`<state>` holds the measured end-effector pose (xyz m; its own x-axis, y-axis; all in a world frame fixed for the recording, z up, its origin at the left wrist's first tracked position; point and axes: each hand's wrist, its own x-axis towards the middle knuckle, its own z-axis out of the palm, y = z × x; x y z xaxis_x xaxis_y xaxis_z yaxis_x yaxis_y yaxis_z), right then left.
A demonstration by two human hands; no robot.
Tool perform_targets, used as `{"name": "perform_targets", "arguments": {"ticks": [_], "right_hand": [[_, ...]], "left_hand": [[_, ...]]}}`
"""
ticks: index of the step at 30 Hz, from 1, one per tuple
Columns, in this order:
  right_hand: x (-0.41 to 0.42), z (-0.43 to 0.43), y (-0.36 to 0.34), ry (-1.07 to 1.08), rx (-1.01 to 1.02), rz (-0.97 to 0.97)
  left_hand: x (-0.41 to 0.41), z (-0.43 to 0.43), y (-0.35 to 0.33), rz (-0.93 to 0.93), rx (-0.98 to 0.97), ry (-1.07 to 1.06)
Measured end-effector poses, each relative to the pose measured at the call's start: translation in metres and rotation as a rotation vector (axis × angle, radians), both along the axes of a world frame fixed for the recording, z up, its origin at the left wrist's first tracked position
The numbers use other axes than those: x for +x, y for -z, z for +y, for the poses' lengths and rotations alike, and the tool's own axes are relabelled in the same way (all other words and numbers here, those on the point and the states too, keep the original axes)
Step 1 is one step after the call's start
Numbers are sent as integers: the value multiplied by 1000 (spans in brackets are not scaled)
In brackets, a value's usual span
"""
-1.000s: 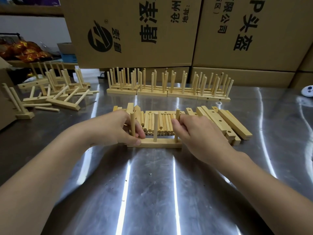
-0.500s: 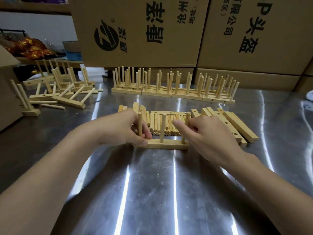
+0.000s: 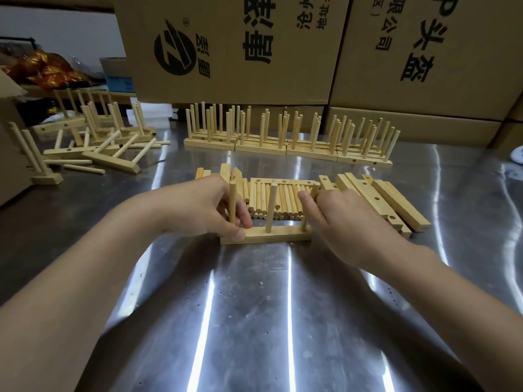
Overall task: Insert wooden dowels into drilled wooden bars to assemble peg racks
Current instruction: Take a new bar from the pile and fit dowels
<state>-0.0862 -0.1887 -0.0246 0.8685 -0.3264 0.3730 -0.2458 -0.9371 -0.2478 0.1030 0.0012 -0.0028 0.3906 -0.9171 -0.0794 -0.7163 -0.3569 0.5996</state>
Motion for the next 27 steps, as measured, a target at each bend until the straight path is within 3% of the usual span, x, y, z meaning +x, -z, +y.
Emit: {"name": "perform_targets", "arguments": {"ticks": [6,9,14,16,27], "right_hand": [[-2,3,0,27,21,-32],[-8,4,4,44,62,-157],[-6,11,1,-168,1041,-418],[-3,14,1,-259,1191,-461],[9,15,2,-273,1245,-410]], "left_hand": [[-6,1,-1,-29,48,16],[-8,-2,-1,-25,34,19],[-13,-7,3,-38,7,35],[-13,-8,3,-22,11,42],[-10,-7,4,-23,-2,92]]}}
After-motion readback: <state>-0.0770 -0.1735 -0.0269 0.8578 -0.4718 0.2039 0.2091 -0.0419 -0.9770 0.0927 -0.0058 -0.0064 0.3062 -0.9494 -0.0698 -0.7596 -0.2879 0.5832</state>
